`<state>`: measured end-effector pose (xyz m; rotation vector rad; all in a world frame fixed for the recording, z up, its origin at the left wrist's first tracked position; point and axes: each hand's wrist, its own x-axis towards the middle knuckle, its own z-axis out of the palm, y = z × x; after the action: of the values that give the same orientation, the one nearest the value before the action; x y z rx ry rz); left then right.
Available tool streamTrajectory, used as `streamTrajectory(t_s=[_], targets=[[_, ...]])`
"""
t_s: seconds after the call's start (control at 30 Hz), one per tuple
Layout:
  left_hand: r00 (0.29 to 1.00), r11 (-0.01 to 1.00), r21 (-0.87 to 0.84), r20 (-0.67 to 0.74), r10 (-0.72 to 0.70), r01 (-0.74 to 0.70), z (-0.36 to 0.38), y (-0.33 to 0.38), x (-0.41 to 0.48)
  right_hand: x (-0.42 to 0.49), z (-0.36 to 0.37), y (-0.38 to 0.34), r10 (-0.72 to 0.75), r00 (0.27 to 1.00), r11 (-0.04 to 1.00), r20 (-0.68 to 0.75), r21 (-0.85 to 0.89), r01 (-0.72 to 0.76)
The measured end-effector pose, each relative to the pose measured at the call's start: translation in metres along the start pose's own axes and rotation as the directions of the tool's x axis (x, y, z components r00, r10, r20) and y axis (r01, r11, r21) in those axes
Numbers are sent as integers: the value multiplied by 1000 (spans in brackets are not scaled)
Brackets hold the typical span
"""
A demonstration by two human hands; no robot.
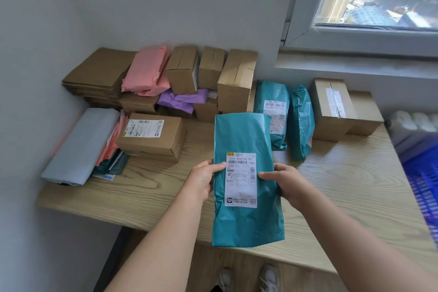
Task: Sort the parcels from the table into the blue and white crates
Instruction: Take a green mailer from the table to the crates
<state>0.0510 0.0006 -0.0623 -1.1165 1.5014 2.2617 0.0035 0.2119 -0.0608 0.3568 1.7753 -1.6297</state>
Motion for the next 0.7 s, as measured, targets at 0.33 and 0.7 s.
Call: streamTrajectory(t_s=[0.33,0.7], targets=[[997,945,326,60,-57,34,41,-21,17,-25,-35,14,11,971,999,-237,45,-1],[974,887,462,211,-84,-23,159,-52,10,-38,-139,49,58,900,992,-433,125,-3]])
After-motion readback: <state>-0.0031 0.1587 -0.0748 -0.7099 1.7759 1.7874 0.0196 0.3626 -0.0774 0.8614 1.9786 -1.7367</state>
